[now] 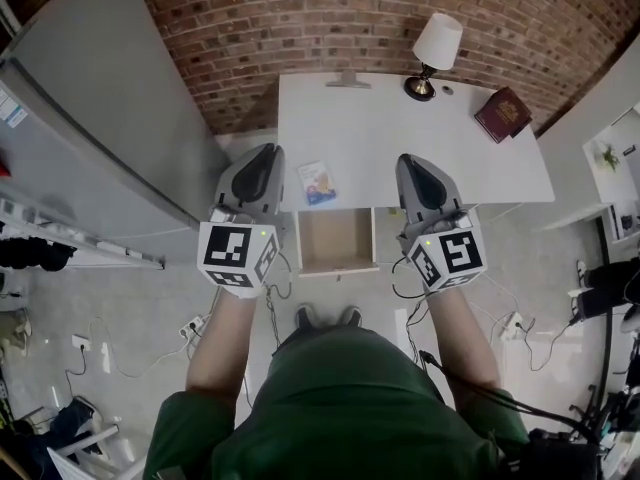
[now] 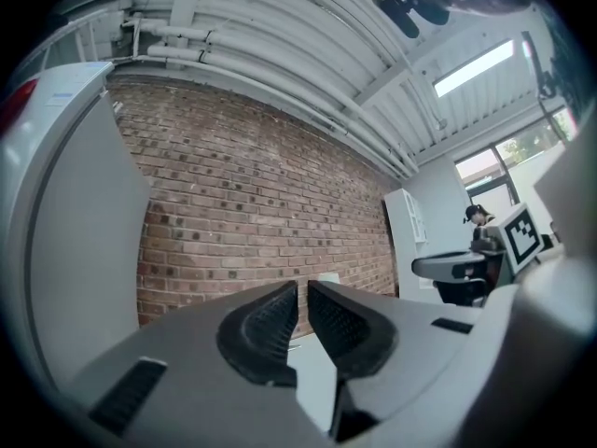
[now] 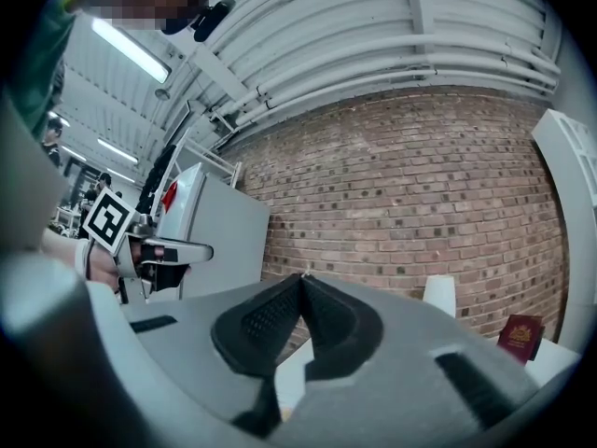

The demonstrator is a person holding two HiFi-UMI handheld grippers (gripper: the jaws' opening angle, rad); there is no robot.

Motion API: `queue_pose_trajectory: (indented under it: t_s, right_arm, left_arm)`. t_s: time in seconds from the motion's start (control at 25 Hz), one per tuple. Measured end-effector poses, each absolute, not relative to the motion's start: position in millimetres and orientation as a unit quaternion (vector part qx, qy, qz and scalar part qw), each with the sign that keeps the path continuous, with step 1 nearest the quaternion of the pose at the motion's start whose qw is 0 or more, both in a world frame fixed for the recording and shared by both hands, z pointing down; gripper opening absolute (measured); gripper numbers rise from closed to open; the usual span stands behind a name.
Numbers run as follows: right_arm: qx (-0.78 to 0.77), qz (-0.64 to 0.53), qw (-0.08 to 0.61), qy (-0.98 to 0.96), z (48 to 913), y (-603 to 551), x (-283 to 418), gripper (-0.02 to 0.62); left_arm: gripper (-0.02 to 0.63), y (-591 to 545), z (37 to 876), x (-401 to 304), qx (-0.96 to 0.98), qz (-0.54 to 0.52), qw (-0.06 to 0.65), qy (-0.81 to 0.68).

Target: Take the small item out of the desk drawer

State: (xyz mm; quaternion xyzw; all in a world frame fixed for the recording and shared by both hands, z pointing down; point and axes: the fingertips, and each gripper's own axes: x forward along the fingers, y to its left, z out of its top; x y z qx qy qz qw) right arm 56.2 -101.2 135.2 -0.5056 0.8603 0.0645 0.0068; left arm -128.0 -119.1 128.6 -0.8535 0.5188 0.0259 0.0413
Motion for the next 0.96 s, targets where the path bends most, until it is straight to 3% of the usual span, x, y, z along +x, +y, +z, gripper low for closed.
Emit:
queue_pose_trajectory:
  t_s: [0.96]
  right_arm:
    - [-0.51, 0.06, -0.013, 0.858, 147, -128, 43, 0.002]
  left_arm:
    - [0.032, -150, 134, -145, -0.855, 0.02, 0.042, 0.516]
